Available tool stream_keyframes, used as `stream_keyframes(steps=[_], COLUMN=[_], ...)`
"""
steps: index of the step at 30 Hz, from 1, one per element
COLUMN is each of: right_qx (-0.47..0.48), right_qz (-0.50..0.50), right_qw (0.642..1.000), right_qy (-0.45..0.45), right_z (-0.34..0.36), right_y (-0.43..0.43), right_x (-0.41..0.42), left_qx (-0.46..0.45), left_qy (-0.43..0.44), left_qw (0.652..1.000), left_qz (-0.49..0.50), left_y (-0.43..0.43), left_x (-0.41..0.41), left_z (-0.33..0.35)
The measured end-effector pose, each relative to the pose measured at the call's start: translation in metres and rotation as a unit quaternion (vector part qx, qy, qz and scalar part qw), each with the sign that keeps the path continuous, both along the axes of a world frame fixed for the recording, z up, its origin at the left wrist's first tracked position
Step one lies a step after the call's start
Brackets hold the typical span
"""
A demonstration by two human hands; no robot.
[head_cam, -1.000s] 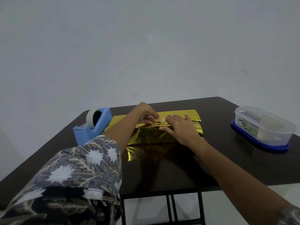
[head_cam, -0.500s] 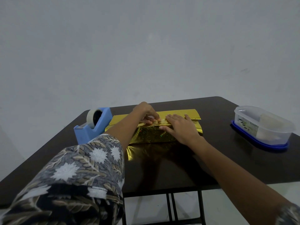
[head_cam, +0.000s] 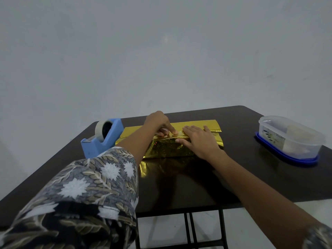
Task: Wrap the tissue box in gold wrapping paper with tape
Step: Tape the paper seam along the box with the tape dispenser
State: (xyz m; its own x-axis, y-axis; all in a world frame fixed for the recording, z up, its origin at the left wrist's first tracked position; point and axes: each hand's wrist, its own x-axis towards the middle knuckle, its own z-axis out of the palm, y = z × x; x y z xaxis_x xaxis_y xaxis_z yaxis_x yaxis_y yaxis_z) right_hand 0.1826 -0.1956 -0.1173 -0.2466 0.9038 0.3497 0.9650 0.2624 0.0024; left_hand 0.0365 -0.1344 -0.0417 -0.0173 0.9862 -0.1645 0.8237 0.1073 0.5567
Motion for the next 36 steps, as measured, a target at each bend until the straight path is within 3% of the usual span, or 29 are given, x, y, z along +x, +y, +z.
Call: stream_keyframes(steps=[7,18,20,22,25,27,29,36], right_qx=[-0.007,-0.014,-0.013,-0.002,0.003,-0.003,-0.005,-0.005], right_qz=[0.001,0.007,0.003,0.007,0.010,0.010,0.013,0.011], right_qw=[1.000,1.000,1.000,0.999,0.998,0.998,0.999,1.000], right_qy=[0.000,0.008,-0.003,-0.032,-0.067,-0.064,-0.043,0.012], right_z=[0.001,0.001,0.002,0.001,0.000,0.001,0.002,0.002], right_y=[0.000,-0.001,-0.002,-0.001,0.000,0.001,0.001,-0.001], right_x=[0.000,0.001,0.001,0.000,0.002,0.003,0.002,0.001], left_qx=[-0.001,-0.121,-0.037,0.140,0.286,0.294,0.286,0.309], left_qy=[0.053,0.171,0.180,0.136,0.027,0.052,0.140,0.238], left_qw=[0.999,0.977,0.982,0.980,0.954,0.935,0.917,0.888], left_qz=[0.006,0.037,0.046,0.034,-0.089,-0.191,-0.240,-0.245], left_y=[0.006,-0.002,-0.001,0.000,-0.019,-0.034,-0.040,-0.044], left_x=[-0.008,-0.063,-0.074,-0.072,-0.044,-0.035,-0.041,-0.062], left_z=[-0.001,0.017,0.021,0.012,-0.018,-0.040,-0.055,-0.065])
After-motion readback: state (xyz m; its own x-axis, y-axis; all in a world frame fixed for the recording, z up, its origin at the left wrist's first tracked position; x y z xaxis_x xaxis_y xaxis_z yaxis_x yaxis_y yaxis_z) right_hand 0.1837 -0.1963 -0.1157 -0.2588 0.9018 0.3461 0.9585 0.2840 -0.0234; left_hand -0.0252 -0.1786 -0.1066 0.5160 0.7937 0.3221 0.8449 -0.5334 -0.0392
